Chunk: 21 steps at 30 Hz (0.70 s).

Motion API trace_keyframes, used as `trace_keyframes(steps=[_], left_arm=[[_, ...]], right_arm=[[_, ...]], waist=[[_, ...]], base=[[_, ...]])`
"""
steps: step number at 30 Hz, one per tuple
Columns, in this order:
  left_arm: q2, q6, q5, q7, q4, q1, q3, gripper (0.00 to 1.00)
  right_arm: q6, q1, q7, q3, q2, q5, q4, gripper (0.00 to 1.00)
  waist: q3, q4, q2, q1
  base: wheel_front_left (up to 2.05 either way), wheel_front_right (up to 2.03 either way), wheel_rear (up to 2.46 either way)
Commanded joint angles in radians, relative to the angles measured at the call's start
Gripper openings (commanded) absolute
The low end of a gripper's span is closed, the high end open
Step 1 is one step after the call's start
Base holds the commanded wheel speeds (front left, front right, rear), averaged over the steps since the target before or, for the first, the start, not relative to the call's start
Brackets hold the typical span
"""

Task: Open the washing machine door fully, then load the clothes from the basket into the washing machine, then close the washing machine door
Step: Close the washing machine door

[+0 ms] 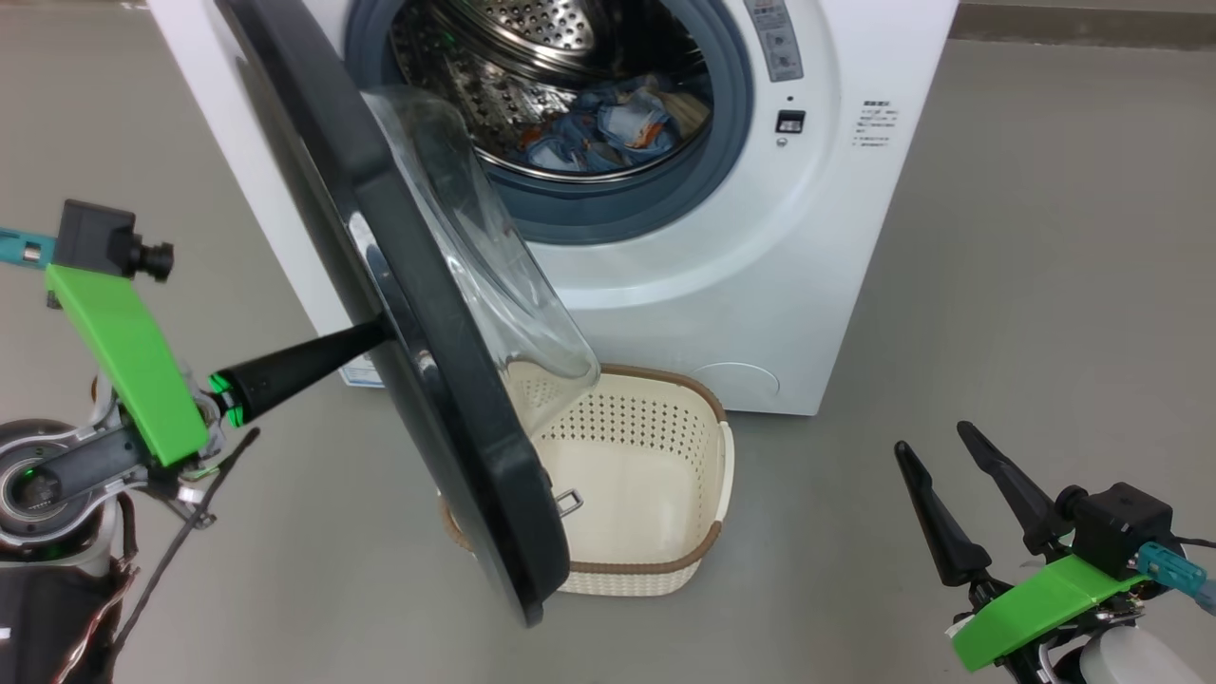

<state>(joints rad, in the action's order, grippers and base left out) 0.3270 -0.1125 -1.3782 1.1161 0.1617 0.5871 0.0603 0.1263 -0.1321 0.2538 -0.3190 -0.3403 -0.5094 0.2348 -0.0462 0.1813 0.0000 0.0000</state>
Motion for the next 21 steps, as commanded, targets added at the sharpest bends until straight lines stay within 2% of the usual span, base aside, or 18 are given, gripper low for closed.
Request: trace_keyframes(steps=[1, 17, 18, 19, 20, 21], left_arm=[[0.025, 0.000, 0.009, -0.007, -0.032, 0.028, -0.030, 0.00], [0.034, -0.005, 0.044, -0.078, 0.011, -0.005, -0.061, 0.00], [0.036, -0.006, 0.048, -0.087, 0.016, -0.011, -0.065, 0.11], [0.037, -0.007, 0.052, -0.095, 0.020, -0.017, -0.068, 0.38], [0.037, -0.007, 0.052, -0.095, 0.020, -0.017, -0.068, 0.38], [0.039, -0.008, 0.058, -0.107, 0.025, -0.023, -0.072, 0.58]], right_arm=[[0.004, 0.005, 0.008, -0.008, -0.012, -0.004, -0.026, 1.00], [0.004, 0.011, 0.008, 0.002, 0.000, 0.001, -0.023, 1.00], [0.004, 0.011, 0.008, 0.003, 0.000, 0.001, -0.024, 1.00], [0.004, 0.012, 0.008, 0.003, 0.000, 0.001, -0.024, 1.00], [0.004, 0.012, 0.008, 0.003, 0.000, 0.001, -0.024, 1.00], [0.004, 0.013, 0.008, 0.004, 0.000, 0.001, -0.024, 1.00]], waist=[[-0.005, -0.014, 0.0000, 0.0000], [0.008, 0.005, 0.0000, 0.0000], [0.008, 0.007, 0.0000, 0.0000], [0.008, 0.009, 0.0000, 0.0000], [0.008, 0.009, 0.0000, 0.0000], [0.009, 0.011, 0.0000, 0.0000]], base=[[0.00, 0.00, 0.00], [0.00, 0.00, 0.00], [0.00, 0.00, 0.00], [0.00, 0.00, 0.00], [0.00, 0.00, 0.00], [0.00, 0.00, 0.00]])
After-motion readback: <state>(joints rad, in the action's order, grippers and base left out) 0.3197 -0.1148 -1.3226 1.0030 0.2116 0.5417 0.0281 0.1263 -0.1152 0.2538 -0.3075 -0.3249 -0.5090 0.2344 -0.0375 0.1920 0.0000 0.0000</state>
